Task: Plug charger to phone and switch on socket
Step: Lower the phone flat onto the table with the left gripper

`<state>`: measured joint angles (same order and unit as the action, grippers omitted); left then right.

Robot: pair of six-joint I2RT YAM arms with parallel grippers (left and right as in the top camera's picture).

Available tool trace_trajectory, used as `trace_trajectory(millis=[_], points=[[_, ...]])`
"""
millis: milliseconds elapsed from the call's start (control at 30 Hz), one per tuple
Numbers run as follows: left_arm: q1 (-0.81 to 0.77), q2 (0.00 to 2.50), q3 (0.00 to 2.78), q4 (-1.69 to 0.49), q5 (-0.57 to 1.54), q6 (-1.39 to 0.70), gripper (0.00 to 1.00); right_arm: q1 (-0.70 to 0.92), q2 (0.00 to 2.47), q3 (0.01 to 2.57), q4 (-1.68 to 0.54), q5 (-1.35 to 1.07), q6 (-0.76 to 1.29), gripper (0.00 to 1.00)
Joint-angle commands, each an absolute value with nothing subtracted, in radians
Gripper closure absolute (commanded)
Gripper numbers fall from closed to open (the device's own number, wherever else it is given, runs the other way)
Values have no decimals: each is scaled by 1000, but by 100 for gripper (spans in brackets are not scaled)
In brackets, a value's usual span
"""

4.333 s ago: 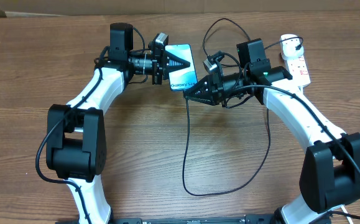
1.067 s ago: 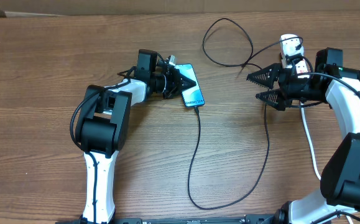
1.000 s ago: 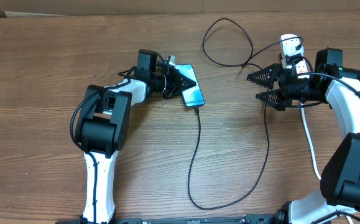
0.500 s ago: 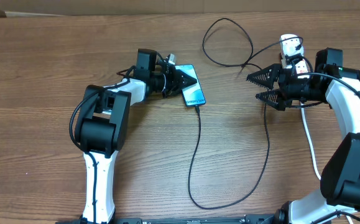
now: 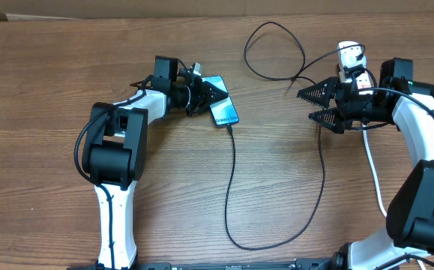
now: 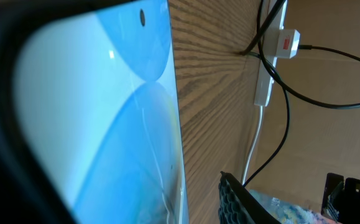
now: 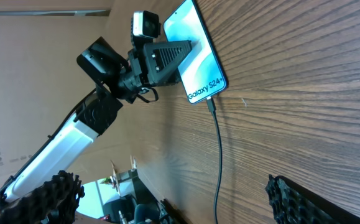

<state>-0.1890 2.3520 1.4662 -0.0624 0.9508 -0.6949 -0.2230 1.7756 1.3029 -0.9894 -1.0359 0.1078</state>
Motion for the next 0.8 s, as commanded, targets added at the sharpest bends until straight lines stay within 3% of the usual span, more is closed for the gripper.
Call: trace_trajectory(millis=[0,267,533,767], points=[[-175,2394,1442,-95,773,-650,67,-224,1763,1312,-991,-1028,99,4],[-175,2390,1485,-231,669,-630,66,-224,1763,1312,-991,-1021,99,4],[-182,2386,1652,-576,383,-511,66,-224,1763,1312,-990,-1021,95,4],[-184,2386,1717,-705,223,-492,66,-224,1763,1312,-991,-1021,95,4]])
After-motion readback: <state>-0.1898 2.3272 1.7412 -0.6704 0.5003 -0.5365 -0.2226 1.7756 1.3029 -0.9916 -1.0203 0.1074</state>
